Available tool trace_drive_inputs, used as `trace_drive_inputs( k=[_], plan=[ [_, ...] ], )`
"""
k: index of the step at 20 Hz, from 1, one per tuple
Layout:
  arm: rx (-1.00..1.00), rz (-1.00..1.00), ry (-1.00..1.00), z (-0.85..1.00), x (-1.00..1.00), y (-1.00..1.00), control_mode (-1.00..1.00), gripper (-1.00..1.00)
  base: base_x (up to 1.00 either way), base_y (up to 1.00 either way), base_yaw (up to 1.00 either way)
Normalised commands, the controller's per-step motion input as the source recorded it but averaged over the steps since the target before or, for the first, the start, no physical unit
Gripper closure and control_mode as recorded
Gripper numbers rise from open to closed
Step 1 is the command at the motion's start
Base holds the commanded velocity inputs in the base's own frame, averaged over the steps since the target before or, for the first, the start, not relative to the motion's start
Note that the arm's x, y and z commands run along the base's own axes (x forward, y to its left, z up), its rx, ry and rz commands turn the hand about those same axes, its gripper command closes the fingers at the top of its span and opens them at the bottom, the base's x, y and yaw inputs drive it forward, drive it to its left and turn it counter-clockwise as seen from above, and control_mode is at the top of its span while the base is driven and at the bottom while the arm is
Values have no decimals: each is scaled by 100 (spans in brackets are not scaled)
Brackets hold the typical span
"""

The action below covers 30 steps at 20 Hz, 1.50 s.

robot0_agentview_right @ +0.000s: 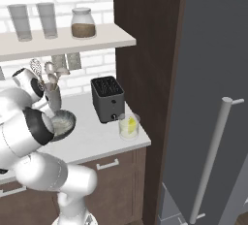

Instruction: Grab a lemon wedge from the fridge and one ice cube from the ice bowl, and put them in the glass of lemonade.

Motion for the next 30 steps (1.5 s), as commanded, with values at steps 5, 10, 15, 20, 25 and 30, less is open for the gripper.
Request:
trace_drive_inputs(
  k=[5,10,15,20,25,30],
  plan=[
    [0,-10,-2,30,-58,-43,-100,100,0,0,0],
    [0,-13,-5,25,-37,-82,-100,100,0,0,0],
    [0,-13,-8,32,-23,-87,-100,100,0,0,0],
    [0,-13,-7,39,-1,-75,-100,100,0,0,0],
    [-1,-10,-2,36,0,-60,-100,100,0,0,0],
    [-1,-7,0,20,15,-61,-100,100,0,0,0]
  ],
)
